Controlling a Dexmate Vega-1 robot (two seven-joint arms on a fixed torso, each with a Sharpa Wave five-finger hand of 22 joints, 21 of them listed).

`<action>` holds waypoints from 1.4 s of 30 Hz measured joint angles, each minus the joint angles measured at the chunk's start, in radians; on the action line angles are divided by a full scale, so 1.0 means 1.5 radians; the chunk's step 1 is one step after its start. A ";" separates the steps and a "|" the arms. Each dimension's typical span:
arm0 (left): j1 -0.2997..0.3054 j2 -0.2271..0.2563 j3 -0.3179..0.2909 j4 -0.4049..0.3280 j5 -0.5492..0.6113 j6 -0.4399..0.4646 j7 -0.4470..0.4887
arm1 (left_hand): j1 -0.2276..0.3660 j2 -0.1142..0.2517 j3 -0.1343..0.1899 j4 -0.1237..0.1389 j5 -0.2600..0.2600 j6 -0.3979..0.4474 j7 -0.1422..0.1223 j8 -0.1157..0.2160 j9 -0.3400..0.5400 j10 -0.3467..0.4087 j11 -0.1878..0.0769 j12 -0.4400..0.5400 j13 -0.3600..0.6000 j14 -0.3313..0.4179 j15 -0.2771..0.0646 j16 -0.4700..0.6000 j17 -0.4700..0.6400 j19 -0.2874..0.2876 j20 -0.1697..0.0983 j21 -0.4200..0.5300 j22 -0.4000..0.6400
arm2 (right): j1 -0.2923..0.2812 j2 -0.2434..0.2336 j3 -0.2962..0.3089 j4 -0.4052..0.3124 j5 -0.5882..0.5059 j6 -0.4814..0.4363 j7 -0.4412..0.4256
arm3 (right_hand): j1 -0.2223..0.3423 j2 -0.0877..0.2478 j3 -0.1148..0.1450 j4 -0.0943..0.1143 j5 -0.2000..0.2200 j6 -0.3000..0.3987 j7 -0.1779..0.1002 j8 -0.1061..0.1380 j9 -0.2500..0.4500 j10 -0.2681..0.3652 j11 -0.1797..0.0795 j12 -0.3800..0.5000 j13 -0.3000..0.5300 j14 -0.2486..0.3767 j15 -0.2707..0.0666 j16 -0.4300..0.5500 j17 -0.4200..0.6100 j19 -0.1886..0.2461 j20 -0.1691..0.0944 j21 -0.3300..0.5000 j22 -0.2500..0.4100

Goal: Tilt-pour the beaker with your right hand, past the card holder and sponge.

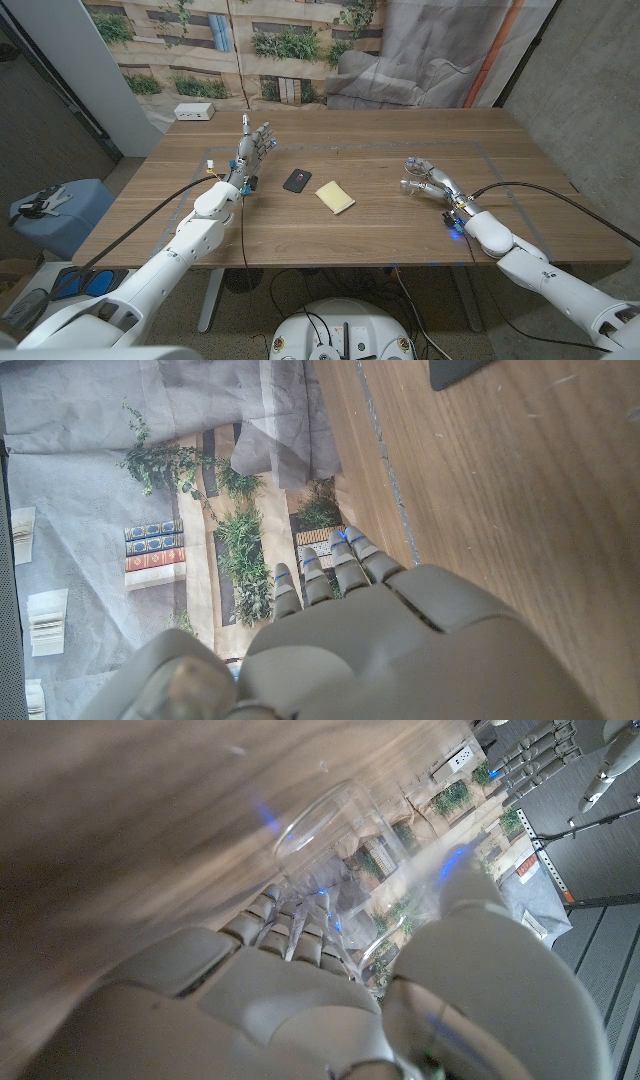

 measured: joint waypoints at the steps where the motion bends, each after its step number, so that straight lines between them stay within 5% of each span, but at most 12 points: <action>1: 0.000 0.000 0.000 0.000 0.000 0.000 0.000 | 0.000 0.000 0.000 0.000 0.000 0.000 0.000 0.000 0.000 0.000 0.000 0.000 0.000 0.000 0.000 0.000 0.000 0.000 0.000 0.000 0.000 | 0.000 0.001 0.001 0.000 0.001 -0.001 -0.002 | 0.001 0.001 0.000 0.000 0.000 0.009 0.000 0.006 0.002 0.008 -0.002 0.003 0.003 0.003 -0.003 0.002 0.001 0.004 -0.004 0.000 0.000; 13: 0.000 0.000 0.000 0.000 0.000 0.000 0.000 | 0.000 0.000 0.000 0.000 0.000 0.000 0.000 0.000 0.000 0.000 0.000 0.000 0.000 0.000 0.000 0.000 0.000 0.000 0.000 0.000 0.000 | -0.005 0.012 0.007 -0.004 0.012 -0.013 -0.014 | 0.026 0.004 0.003 0.003 -0.012 0.077 -0.033 0.062 0.018 0.083 -0.037 0.047 0.035 0.050 -0.011 0.016 0.010 0.026 -0.008 0.000 0.000; 25: 0.001 0.000 0.000 0.000 0.000 0.000 0.001 | 0.000 0.000 0.000 0.000 0.000 0.000 0.000 0.000 0.000 0.000 0.000 0.000 0.000 0.000 0.000 0.000 0.000 0.000 0.000 0.000 0.000 | -0.013 0.020 0.014 -0.009 0.033 -0.025 -0.016 | 0.037 0.000 0.003 0.003 -0.015 0.139 -0.077 0.110 0.028 0.133 -0.036 0.076 0.057 0.081 -0.011 0.031 0.024 0.031 -0.002 0.000 0.000; 42: 0.001 0.000 0.000 -0.001 0.000 0.000 0.000 | 0.000 0.000 0.000 0.000 0.000 0.000 0.000 0.000 0.000 0.000 0.000 0.000 0.000 0.000 0.000 0.000 0.000 0.000 0.000 0.000 0.000 | -0.023 0.029 0.026 -0.021 0.066 -0.038 -0.012 | 0.048 0.003 0.002 0.003 -0.015 0.220 -0.091 0.165 0.028 0.211 -0.054 0.107 0.076 0.120 -0.015 0.061 0.050 0.050 -0.003 0.000 0.000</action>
